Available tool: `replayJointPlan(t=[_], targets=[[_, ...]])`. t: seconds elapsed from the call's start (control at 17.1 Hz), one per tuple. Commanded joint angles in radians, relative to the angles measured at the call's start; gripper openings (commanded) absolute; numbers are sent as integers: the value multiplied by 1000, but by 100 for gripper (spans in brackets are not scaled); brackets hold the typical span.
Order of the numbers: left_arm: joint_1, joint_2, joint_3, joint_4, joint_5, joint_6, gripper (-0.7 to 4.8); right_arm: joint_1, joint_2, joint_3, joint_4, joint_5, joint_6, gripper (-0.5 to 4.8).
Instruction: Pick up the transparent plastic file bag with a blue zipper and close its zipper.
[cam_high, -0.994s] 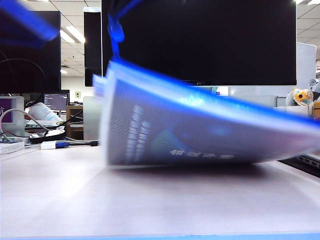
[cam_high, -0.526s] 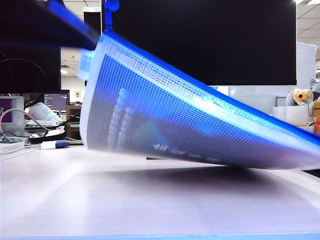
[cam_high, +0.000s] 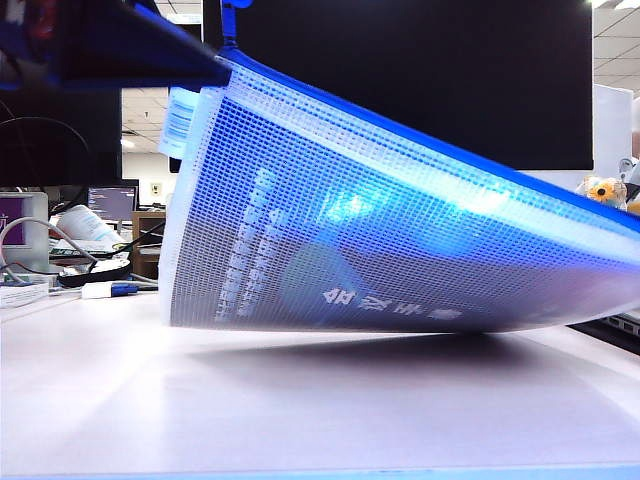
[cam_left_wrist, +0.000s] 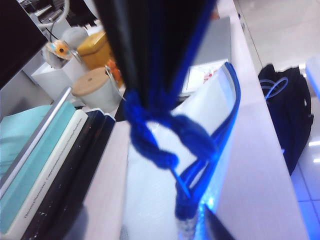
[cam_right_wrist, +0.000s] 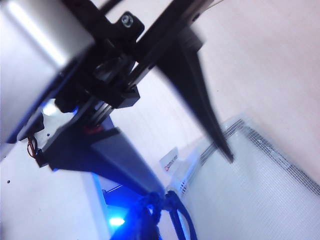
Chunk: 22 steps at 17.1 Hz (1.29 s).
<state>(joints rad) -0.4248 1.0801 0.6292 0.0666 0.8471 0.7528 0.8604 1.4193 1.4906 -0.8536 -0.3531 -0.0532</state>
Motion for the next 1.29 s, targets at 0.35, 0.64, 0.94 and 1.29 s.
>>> replayJointPlan(t=[0.35,0.64,0.94,1.29], targets=[[0,10,2,10,55,-55,70,2,-8,7,28,-8,1,-6],[1,10,3,10,76,-81,328,2,-8,7,40,0,1,-6],[0,10,6,7,72,-84,367,2,-9,7,46,-2,2,-6],[0,24,6,-5,32,-73,312,2,-31,11,54,-13,9,-6]])
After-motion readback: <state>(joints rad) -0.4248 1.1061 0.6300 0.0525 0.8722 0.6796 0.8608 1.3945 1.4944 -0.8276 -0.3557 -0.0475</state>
